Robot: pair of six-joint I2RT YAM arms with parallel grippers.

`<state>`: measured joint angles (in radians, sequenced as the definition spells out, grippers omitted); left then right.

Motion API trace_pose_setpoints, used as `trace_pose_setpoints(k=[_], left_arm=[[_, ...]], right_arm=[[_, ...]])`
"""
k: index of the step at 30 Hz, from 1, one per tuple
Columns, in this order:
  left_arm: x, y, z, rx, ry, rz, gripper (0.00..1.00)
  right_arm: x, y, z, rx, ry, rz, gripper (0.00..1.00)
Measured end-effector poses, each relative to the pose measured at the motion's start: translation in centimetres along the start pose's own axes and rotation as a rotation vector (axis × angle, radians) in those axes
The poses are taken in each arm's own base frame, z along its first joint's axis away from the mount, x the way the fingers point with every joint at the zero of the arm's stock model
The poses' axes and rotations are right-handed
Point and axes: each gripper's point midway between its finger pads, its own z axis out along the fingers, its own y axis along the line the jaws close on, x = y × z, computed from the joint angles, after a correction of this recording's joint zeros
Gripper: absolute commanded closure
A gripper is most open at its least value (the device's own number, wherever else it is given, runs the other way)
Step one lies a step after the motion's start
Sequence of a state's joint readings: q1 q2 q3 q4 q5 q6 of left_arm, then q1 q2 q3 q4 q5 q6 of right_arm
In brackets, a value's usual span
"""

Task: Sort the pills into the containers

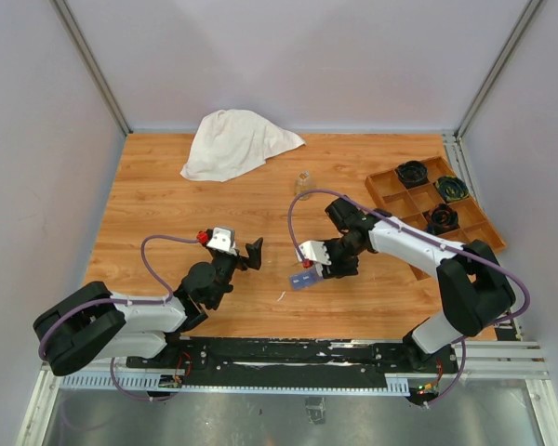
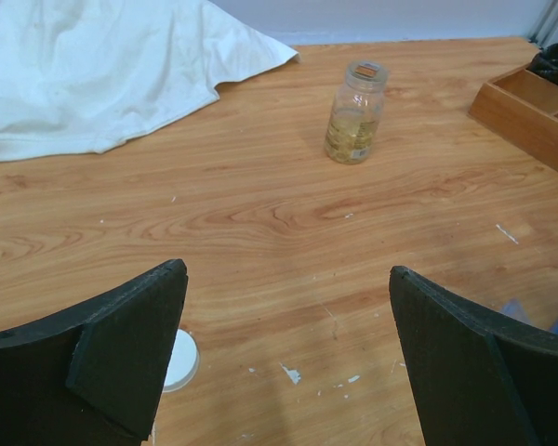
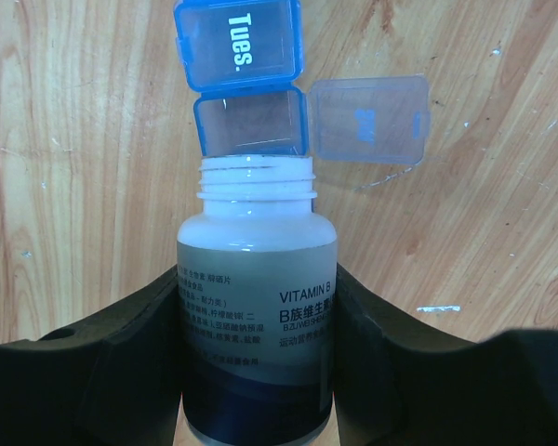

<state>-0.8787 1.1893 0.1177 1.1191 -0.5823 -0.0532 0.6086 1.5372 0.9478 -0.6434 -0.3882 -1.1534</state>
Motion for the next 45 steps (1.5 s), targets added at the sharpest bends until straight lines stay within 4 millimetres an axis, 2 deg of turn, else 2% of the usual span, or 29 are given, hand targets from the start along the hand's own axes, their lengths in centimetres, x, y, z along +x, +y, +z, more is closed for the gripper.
trace_pose_setpoints(k=[25,45], left_arm=[[0.08,0.00,0.01,0.000,0.002,0.001,0.01],[0.08,0.01,0.01,-0.001,0.002,0.001,0.01]], right_arm=[[0.08,-0.49,-0.41,0.017,0.060,-0.001,1.00],[-0.08,-0.13,-0.29,0.000,0.098,-0.013,0.99]])
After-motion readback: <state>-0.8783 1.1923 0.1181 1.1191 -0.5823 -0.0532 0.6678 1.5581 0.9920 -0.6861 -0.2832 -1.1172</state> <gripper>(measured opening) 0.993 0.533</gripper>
